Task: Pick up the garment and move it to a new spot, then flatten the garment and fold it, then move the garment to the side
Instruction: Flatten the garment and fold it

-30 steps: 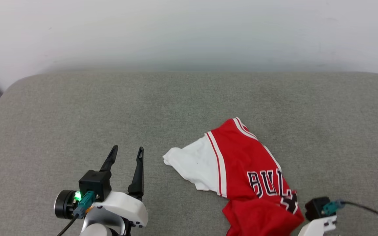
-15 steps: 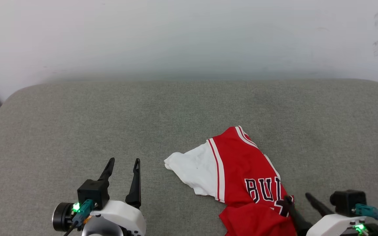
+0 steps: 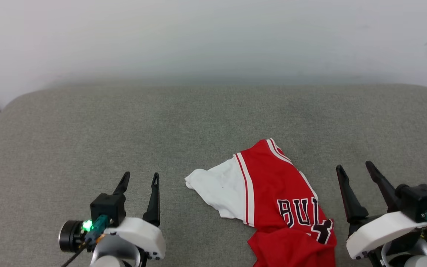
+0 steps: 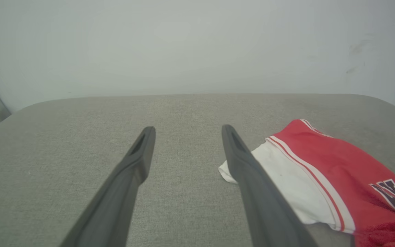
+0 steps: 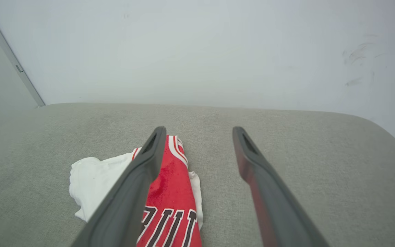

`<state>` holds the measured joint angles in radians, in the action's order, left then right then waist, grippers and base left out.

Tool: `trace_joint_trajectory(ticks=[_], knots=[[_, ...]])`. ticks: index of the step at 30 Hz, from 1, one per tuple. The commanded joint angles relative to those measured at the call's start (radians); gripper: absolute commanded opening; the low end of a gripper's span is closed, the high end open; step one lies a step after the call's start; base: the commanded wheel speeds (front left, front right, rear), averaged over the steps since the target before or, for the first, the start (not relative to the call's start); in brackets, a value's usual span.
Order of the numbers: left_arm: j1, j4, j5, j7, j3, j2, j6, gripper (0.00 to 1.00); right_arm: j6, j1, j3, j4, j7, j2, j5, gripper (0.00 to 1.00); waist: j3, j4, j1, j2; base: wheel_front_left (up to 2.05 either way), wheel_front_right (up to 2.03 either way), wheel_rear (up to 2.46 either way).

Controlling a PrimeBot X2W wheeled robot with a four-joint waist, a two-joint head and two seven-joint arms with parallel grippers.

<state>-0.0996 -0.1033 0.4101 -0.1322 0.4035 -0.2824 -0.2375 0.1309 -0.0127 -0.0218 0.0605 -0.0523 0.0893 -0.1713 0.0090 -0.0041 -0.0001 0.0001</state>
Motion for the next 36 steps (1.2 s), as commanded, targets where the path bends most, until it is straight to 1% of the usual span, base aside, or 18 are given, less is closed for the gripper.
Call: trace_joint_trajectory(ticks=[1, 3, 6, 12, 16, 18, 19, 22, 23, 24, 25, 26, 28, 29, 33, 36], knots=[[-0.037, 0.004, -0.008, 0.012, 0.004, -0.007, 0.004, 1.0, 0.0, 0.024, 0.002, 0.005, 0.004, -0.003, 0.01, 1.0, 0.025, -0.009, 0.0001, -0.0001, 0.0, 0.0, 0.0], [-0.076, 0.003, -0.008, 0.046, 0.013, -0.009, 0.016, 1.0, 0.0, 0.05, 0.006, 0.018, 0.009, -0.003, 0.014, 1.0, 0.059, -0.017, 0.0001, -0.0001, 0.0, 0.0, 0.0], [-0.153, -0.013, 0.002, 0.124, 0.037, -0.012, 0.054, 1.0, 0.0, 0.087, 0.005, 0.039, 0.013, -0.008, 0.022, 1.0, 0.108, -0.032, 0.0001, -0.0001, 0.0, 0.0, 0.0], [-0.285, -0.069, 0.042, 0.37, 0.099, -0.035, 0.143, 1.0, 0.0, 0.131, -0.009, 0.088, 0.012, -0.017, 0.041, 1.0, 0.186, -0.073, 0.0001, -0.0001, 0.0, 0.0, 0.0], [-0.331, -0.118, 0.068, 0.523, 0.138, -0.052, 0.188, 1.0, 0.0, 0.144, -0.022, 0.108, 0.018, -0.024, 0.05, 1.0, 0.222, -0.102, 0.0001, -0.0001, 0.0, 0.0, 0.0], [-0.352, -0.139, 0.076, 0.584, 0.151, -0.064, 0.206, 1.0, 0.0, 0.145, -0.028, 0.109, 0.02, -0.029, 0.049, 1.0, 0.235, -0.116, 0.0001, -0.0001, 0.0, 0.0, 0.0], [-0.361, -0.166, 0.083, 0.653, 0.17, -0.077, 0.223, 1.0, 0.0, 0.148, -0.031, 0.104, 0.024, -0.031, 0.044, 1.0, 0.247, -0.127, 0.0001, -0.0001, 0.0, 0.0, 0.0], [-0.372, -0.199, 0.102, 0.738, 0.195, -0.082, 0.246, 1.0, 0.0, 0.149, -0.034, 0.096, 0.03, -0.036, 0.038, 1.0, 0.26, -0.142, 0.0001, -0.0001, 0.0, 0.0, 0.0], [-0.37, -0.212, 0.109, 0.773, 0.206, -0.085, 0.256, 0.9, 0.0, 0.148, -0.034, 0.092, 0.033, -0.036, 0.034, 1.0, 0.262, -0.146, 0.0001, -0.0001, 0.0, 0.0, 0.0], [-0.368, -0.22, 0.117, 0.8, 0.213, -0.087, 0.261, 0.58, 0.0, 0.147, -0.035, 0.09, 0.036, -0.037, 0.035, 1.0, 0.264, -0.149, 0.0001, -0.0001, 0.0, 0.0, 0.0], [-0.367, -0.228, 0.125, 0.829, 0.222, -0.089, 0.269, 0.33, 0.0, 0.146, -0.036, 0.086, 0.036, -0.038, 0.032, 1.0, 0.265, -0.153, 0.0001, -0.0001, 0.0, 0.0, 0.0], [-0.363, -0.231, 0.132, 0.848, 0.225, -0.092, 0.273, 0.0, 0.0, 0.145, -0.038, 0.083, 0.037, -0.039, 0.031, 1.0, 0.264, -0.157, 0.0001, -0.0001, 0.0, 0.0, 0.0], [-0.364, -0.225, 0.133, 0.857, 0.225, -0.096, 0.271, 0.0, 0.0, 0.144, -0.038, 0.077, 0.04, -0.04, 0.03, 1.0, 0.261, -0.161, 0.0001, -0.0001, 0.0, 0.0, 0.0], [-0.366, -0.214, 0.127, 0.841, 0.219, -0.098, 0.264, 0.0, 0.0, 0.141, -0.036, 0.074, 0.04, -0.04, 0.028, 1.0, 0.257, -0.162, 0.0001, -0.0001, 0.0, 0.0, 0.0], [-0.379, -0.155, 0.094, 0.744, 0.189, -0.113, 0.235, 0.0, 0.0, 0.128, -0.024, 0.064, 0.038, -0.041, 0.026, 1.0, 0.233, -0.151, 0.0001, -0.0001, 0.0, 0.0, 0.0], [-0.359, -0.086, 0.083, 0.672, 0.164, -0.123, 0.209, 0.0, 0.0, 0.118, -0.01, 0.06, 0.031, -0.041, 0.022, 1.0, 0.212, -0.132, 0.0001, -0.0001, 0.0, 0.0, 0.0]])
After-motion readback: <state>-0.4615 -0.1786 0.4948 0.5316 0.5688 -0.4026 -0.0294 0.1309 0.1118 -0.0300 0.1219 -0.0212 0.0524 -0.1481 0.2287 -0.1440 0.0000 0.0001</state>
